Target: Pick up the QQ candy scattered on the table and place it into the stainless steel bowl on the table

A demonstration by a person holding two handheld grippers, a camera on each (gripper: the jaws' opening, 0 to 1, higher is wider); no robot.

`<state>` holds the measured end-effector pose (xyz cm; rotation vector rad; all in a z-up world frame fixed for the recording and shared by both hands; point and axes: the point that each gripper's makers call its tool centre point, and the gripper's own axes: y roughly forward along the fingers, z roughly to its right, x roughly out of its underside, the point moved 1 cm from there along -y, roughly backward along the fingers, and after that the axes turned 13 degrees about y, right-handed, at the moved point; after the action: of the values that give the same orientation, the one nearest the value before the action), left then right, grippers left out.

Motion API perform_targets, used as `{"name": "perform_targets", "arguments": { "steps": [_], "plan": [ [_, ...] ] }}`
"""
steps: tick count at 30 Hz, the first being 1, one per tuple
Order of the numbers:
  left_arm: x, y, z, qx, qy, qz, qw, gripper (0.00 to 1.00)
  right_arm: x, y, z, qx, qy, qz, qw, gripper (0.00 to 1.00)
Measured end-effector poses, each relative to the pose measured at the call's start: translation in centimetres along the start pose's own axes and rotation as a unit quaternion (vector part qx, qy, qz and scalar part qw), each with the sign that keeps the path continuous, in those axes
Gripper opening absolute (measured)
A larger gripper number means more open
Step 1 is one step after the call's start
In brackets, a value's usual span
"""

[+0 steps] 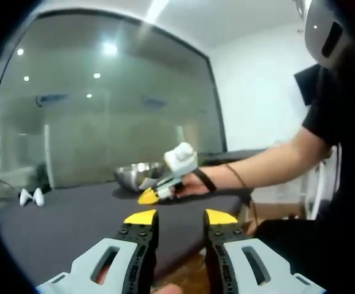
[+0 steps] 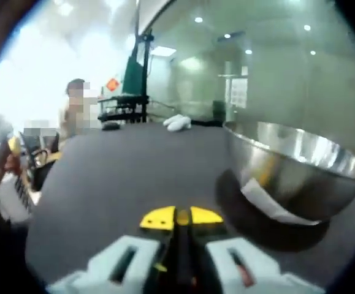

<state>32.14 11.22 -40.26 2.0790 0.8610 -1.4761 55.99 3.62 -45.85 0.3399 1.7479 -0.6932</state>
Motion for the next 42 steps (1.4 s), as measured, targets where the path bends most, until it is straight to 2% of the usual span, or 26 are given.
{"name": "perform_targets", "arguments": {
  "steps": [3, 8, 11, 15, 18, 22, 25, 30, 38, 41, 42],
  "plan": [
    [0.1, 0.1, 0.0, 0.001, -0.001, -0.001, 1.0000, 0.31, -2.3, -1.2, -0.9, -0.011, -0.020, 0.029, 0.9993, 0.09],
    [-0.1, 0.4, 0.2, 0.004, 0.001, 0.001, 1.0000, 0.31, -5.6, -2.9, 0.0, -0.005, -0.021, 0.053, 0.9983, 0.09],
    [-0.3, 0.5, 0.3, 0.006, 0.002, 0.004, 1.0000, 0.30, -8.3, -4.1, 1.8, 0.014, -0.021, 0.081, 0.9964, 0.09],
    [-0.4, 0.5, 0.6, 0.008, 0.003, 0.005, 1.0000, 0.30, -10.7, -4.8, 4.9, 0.043, -0.014, 0.095, 0.9944, 0.09],
    [-0.5, 0.4, 0.6, 0.007, 0.004, 0.006, 1.0000, 0.30, -11.2, -5.0, 6.9, 0.068, -0.021, 0.093, 0.9931, 0.09],
    [-0.5, 0.2, 0.4, 0.004, 0.003, 0.006, 1.0000, 0.30, -11.5, -4.8, 9.2, 0.085, -0.007, 0.088, 0.9924, 0.09],
    [-0.3, 0.1, 0.4, 0.003, 0.002, 0.004, 1.0000, 0.30, -11.8, -4.8, 9.4, 0.096, 0.003, 0.091, 0.9912, 0.09],
    [-0.2, 0.2, 0.5, 0.005, 0.004, -0.001, 1.0000, 0.30, -11.9, -3.4, 11.2, 0.108, 0.014, 0.084, 0.9905, 0.09],
    [-0.1, -0.1, -0.3, -0.010, 0.002, -0.001, 0.9999, 0.30, -10.9, -2.6, 10.5, 0.097, 0.033, 0.077, 0.9918, 0.11],
    [0.0, -0.1, -0.4, -0.010, 0.003, -0.004, 0.9999, 0.30, -10.7, -2.8, 10.4, 0.091, 0.039, 0.074, 0.9924, 0.20],
    [-0.1, 0.0, -0.4, -0.009, 0.003, -0.003, 0.9999, 0.30, -10.7, -3.0, 10.3, 0.090, 0.041, 0.076, 0.9922, 0.20]
  ]
}}
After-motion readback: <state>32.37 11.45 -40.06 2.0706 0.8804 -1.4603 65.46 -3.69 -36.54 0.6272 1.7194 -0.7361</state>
